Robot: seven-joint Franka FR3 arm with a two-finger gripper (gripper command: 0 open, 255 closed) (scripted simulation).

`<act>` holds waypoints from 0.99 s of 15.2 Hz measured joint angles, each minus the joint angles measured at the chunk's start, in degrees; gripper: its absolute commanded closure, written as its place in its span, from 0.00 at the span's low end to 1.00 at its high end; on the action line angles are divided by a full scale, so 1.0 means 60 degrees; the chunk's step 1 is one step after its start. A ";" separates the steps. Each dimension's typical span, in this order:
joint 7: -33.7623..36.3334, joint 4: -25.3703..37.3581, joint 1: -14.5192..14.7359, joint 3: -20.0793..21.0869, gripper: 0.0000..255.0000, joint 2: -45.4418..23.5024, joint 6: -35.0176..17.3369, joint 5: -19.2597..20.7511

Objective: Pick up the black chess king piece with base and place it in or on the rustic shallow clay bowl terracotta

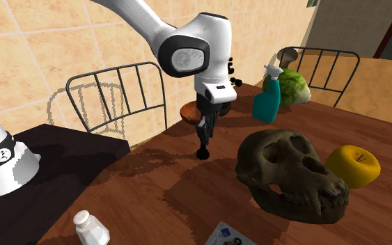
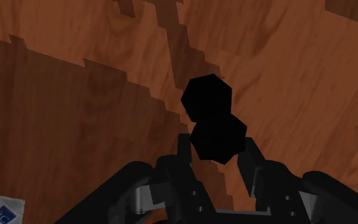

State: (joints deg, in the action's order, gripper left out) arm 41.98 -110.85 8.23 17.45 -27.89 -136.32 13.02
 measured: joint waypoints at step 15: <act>-0.0392 0.0286 -0.0235 0.0310 1.00 0.1201 0.1433 -0.0568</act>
State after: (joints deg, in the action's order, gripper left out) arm 39.63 -109.14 6.82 19.31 -20.69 -127.72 9.61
